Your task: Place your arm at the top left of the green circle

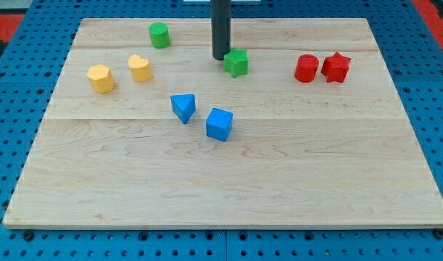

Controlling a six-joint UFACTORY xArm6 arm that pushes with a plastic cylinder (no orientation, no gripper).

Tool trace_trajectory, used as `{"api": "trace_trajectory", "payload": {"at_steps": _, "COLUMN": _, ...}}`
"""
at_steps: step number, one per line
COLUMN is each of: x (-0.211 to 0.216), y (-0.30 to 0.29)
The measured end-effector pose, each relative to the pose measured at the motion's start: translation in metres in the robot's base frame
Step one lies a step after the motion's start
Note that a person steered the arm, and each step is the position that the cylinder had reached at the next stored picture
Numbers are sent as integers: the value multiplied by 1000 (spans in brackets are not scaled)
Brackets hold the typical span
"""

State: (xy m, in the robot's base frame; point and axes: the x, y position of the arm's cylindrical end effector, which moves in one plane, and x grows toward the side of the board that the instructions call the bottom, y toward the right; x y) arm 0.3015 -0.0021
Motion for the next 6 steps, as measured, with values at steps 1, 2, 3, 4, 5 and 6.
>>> {"api": "trace_trajectory", "payload": {"at_steps": 1, "x": 2, "y": 0}}
{"api": "trace_trajectory", "payload": {"at_steps": 2, "x": 21, "y": 16}}
{"api": "trace_trajectory", "payload": {"at_steps": 3, "x": -8, "y": 9}}
{"api": "trace_trajectory", "payload": {"at_steps": 4, "x": -56, "y": -3}}
{"api": "trace_trajectory", "payload": {"at_steps": 5, "x": -108, "y": -54}}
{"api": "trace_trajectory", "payload": {"at_steps": 6, "x": -110, "y": -97}}
